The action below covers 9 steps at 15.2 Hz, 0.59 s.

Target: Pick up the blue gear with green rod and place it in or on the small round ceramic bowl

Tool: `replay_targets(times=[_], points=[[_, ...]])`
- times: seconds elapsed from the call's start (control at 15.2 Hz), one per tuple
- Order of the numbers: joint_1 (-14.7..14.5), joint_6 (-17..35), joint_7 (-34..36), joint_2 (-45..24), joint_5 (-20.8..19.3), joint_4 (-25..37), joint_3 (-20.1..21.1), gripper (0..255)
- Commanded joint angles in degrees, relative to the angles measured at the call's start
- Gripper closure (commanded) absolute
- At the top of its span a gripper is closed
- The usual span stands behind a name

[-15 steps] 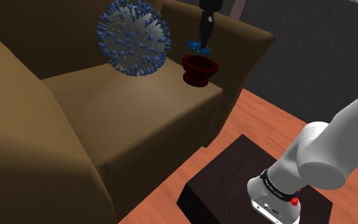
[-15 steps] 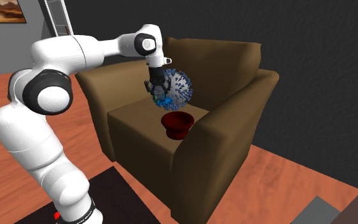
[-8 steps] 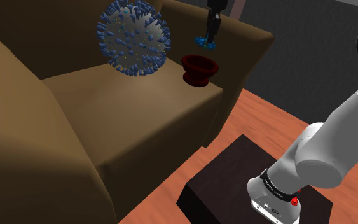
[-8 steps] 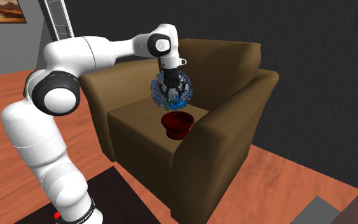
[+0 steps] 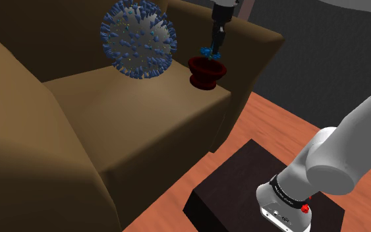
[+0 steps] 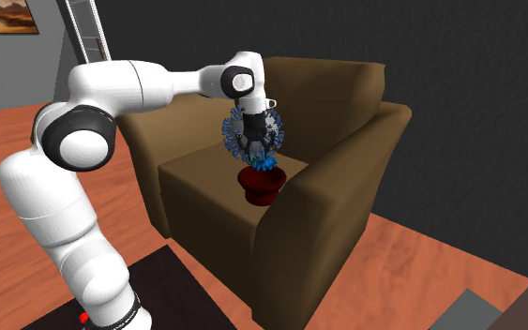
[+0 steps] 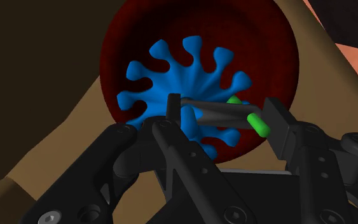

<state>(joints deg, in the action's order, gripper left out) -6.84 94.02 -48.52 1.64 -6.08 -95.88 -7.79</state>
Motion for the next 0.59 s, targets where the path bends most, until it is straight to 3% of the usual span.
replay_targets(times=[0.0, 0.33, 0.53], points=[[0.08, 1.55, 0.00, 0.22, -0.05, -1.74, -0.08, 255], [0.11, 5.99, 0.44, 0.62, -0.17, -6.59, -0.11, 255], [0.11, 5.99, 0.44, 0.62, -0.17, -6.59, -0.11, 255]])
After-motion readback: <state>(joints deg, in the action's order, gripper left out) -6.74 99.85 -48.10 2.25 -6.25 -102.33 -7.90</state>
